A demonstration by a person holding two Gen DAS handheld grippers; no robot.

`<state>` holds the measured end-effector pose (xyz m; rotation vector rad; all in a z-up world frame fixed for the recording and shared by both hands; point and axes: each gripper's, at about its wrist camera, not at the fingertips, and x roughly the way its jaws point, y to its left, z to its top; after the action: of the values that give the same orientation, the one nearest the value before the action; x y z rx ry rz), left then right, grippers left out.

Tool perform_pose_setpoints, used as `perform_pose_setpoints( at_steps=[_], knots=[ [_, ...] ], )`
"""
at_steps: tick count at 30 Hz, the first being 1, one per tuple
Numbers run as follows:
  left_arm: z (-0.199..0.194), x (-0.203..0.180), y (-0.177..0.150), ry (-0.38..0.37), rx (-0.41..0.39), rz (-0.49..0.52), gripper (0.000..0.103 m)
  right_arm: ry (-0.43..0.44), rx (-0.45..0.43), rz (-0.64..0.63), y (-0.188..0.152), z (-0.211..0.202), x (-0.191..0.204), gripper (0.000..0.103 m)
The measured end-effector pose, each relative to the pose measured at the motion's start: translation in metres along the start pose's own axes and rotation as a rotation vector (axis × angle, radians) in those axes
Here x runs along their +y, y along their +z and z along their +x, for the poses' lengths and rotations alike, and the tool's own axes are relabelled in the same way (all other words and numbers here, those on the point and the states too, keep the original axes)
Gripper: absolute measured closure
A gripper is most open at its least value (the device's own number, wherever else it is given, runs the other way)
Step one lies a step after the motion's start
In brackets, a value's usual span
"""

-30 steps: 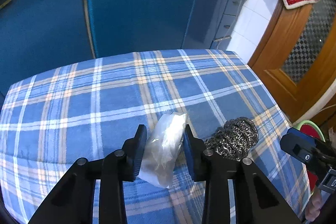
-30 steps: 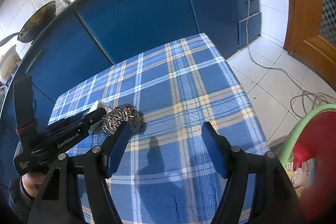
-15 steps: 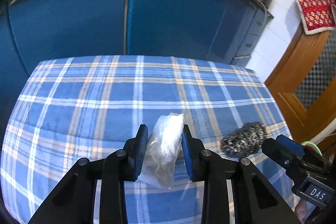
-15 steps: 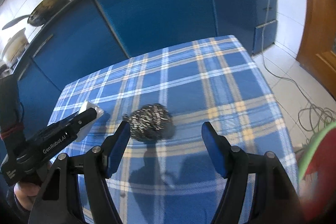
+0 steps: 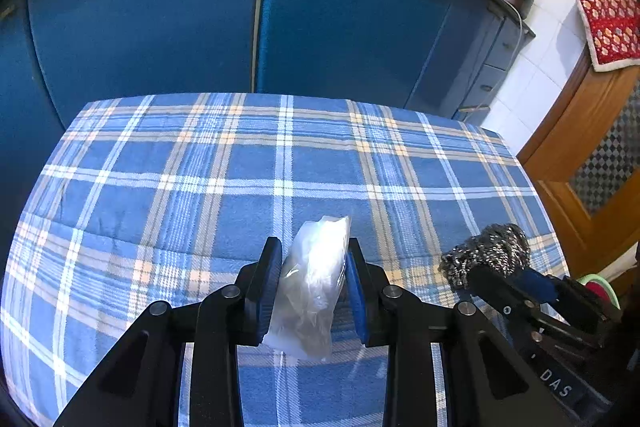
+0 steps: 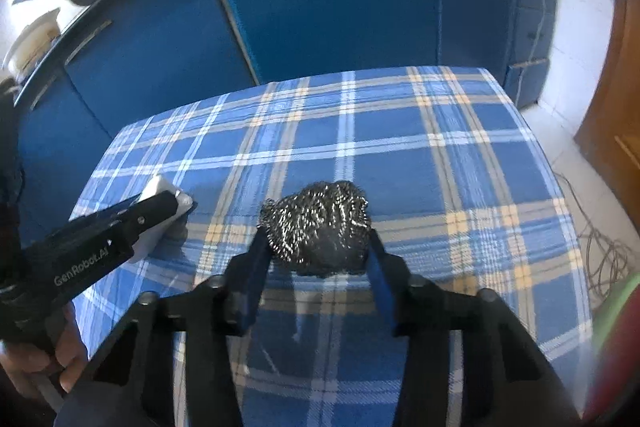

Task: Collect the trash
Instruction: 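Grasp the steel wool scrubber with the right tool while the left tool holds the bag, then carry the plastic bag and steel wool in both tools over the red bucket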

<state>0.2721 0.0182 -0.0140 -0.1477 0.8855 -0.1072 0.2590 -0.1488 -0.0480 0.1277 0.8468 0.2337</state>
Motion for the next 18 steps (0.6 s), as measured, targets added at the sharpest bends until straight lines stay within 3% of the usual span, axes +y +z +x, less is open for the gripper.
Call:
perform_pose_setpoints(
  at_steps=[5,18],
  knots=[
    [-0.006,-0.004,0.000,-0.004,-0.009,0.007,0.071,0.013,-0.013,-0.020,-0.002,-0.006,0.003,0.067],
    [-0.038,-0.027,-0.008,-0.031,-0.041,0.044,0.071,0.058,-0.066,0.037,-0.012,-0.055,-0.009,0.068]
  ],
)
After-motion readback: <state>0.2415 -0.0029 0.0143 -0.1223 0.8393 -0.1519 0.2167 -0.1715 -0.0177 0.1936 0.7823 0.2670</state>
